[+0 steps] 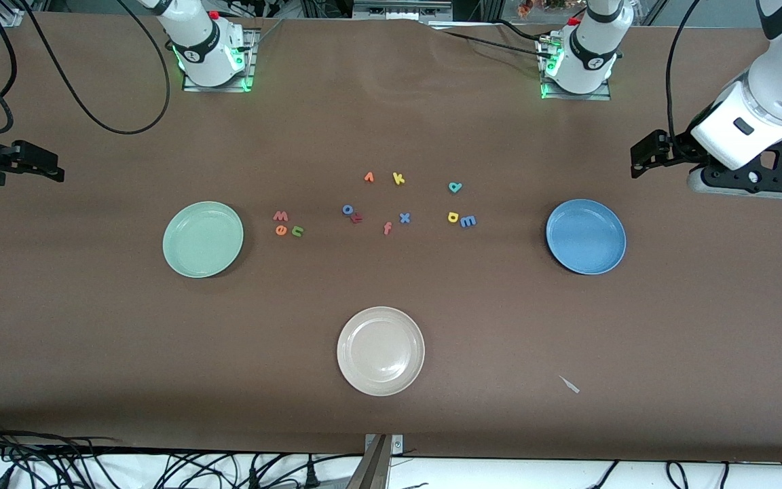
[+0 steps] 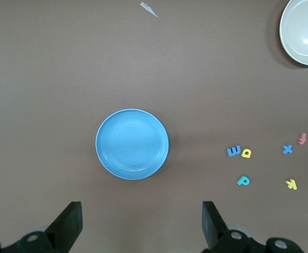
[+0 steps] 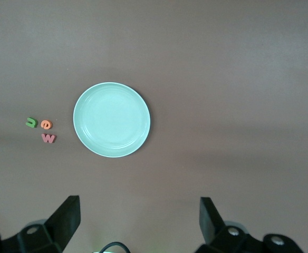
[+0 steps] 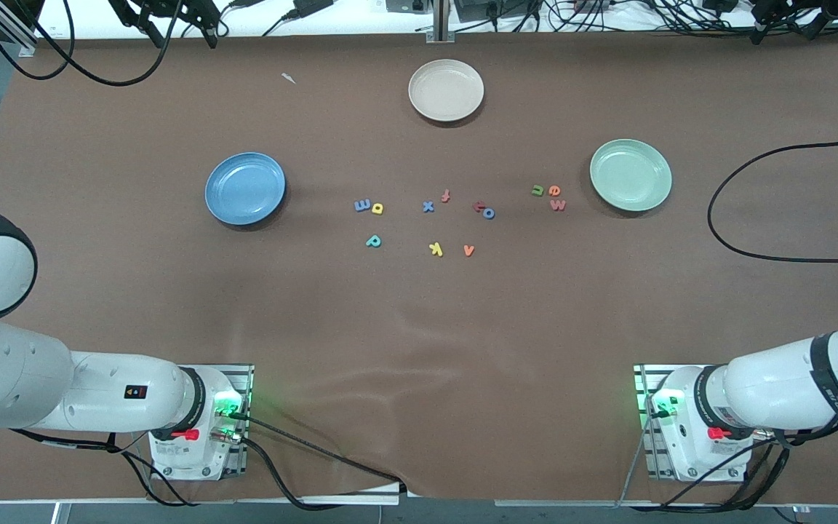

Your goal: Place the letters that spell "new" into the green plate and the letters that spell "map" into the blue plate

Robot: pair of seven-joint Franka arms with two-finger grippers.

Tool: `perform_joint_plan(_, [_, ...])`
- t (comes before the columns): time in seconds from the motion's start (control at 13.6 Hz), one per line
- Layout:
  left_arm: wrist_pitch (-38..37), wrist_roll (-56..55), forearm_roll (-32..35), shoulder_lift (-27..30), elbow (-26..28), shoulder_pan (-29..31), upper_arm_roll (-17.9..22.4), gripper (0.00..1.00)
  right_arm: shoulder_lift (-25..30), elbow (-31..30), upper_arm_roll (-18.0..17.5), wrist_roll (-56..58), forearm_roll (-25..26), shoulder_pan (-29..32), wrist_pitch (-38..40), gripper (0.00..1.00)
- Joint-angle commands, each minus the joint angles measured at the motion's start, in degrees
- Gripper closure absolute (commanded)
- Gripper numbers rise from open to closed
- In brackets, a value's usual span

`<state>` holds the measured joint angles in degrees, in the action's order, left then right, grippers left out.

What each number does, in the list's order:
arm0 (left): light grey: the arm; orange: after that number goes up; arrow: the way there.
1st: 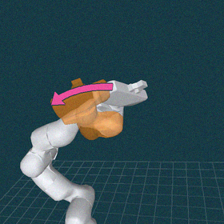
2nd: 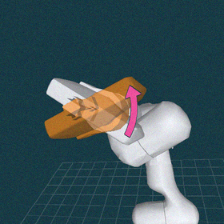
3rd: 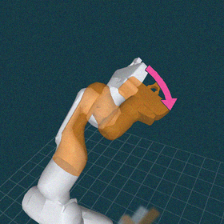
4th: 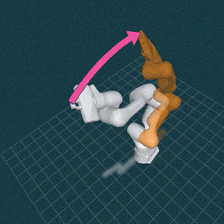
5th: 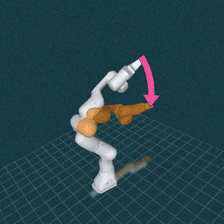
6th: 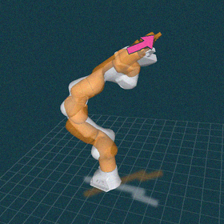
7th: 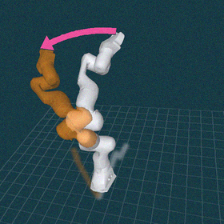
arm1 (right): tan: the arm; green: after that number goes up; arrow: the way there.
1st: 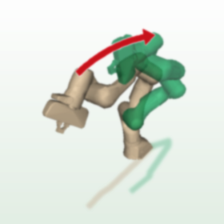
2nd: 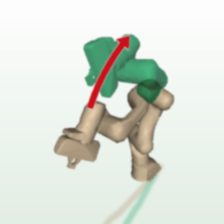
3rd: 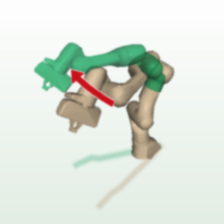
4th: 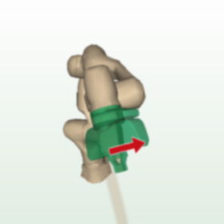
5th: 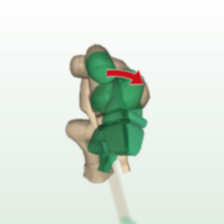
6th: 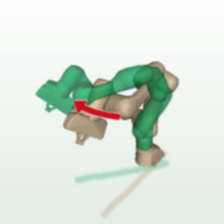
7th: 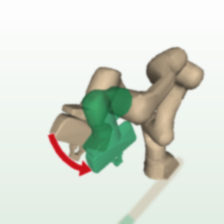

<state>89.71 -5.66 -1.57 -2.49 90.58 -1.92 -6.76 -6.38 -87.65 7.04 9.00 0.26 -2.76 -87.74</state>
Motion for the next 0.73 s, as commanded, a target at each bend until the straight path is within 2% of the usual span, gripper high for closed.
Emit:
perform_joint_plan(0.0, [-0.76,0.65,1.22,1.09,0.3,-0.28,0.09,0.0,0.48,-0.4,-0.27,-0.48,-0.18,0.39,0.38,0.0])
perform_joint_plan(0.66, [-0.85,0.65,1.22,1.09,0.3,-0.28,0.09,0.0,0.4,0.11,-0.36,-0.48,-0.26,0.3,0.47,0.0])
